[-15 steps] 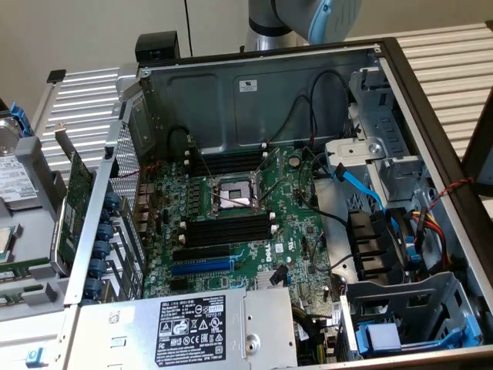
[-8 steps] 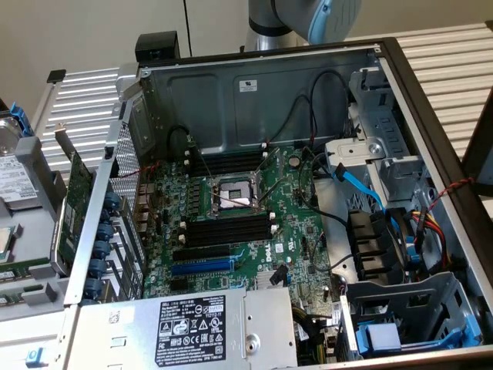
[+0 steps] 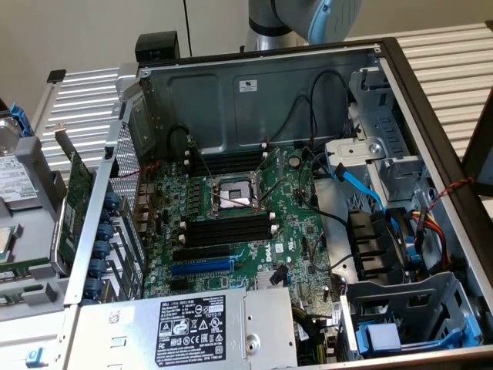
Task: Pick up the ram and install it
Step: 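Pick up the ram and move it above insertion slot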
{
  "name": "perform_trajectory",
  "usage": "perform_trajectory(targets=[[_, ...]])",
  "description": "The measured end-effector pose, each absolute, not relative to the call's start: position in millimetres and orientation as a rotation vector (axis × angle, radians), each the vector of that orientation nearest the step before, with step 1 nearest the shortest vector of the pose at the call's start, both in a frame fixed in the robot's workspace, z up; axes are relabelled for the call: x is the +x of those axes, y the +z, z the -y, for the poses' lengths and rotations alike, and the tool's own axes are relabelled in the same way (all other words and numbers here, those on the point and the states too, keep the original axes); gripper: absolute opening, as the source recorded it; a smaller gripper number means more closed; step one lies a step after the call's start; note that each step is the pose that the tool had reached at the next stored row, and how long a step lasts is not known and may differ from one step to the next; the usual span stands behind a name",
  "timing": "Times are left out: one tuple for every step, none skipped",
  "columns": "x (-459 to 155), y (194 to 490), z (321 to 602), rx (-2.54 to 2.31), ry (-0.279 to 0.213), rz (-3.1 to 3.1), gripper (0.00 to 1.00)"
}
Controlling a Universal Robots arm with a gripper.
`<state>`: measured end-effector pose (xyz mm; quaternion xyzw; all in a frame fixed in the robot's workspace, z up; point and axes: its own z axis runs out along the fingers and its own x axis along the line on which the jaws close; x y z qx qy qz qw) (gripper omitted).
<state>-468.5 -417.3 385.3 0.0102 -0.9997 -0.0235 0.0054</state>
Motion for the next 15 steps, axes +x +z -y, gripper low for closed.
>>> perform_trajectory(targets=[[-468.5,385.2,417.3,0.061,-0.073,3.129,0.11],[-468.5,385.1,417.3,0.089,-0.073,3.128,0.11],[-468.5,385.0,417.3,0.118,-0.073,3.126,0.11],[-468.4,384.9,417.3,0.146,-0.073,3.125,0.11],[-468.5,384.8,417.3,0.175,-0.073,3.123,0.11],[-468.5,384.6,417.3,0.203,-0.072,3.121,0.11],[-468.5,384.5,417.3,0.231,-0.072,3.118,0.11],[-468.4,384.4,417.3,0.259,-0.072,3.116,0.11],[-468.4,384.3,417.3,0.287,-0.072,3.113,0.11],[-468.4,384.3,417.3,0.315,-0.072,3.11,0.11],[-468.5,384.2,417.3,0.345,-0.071,3.106,0.11],[-468.5,384.2,417.3,0.372,-0.071,3.103,0.11],[-468.4,384.1,417.3,0.4,-0.071,3.099,0.11],[-468.4,384.1,417.3,0.428,-0.071,3.095,0.11],[-468.4,384.0,417.3,0.458,-0.07,3.09,0.11]])
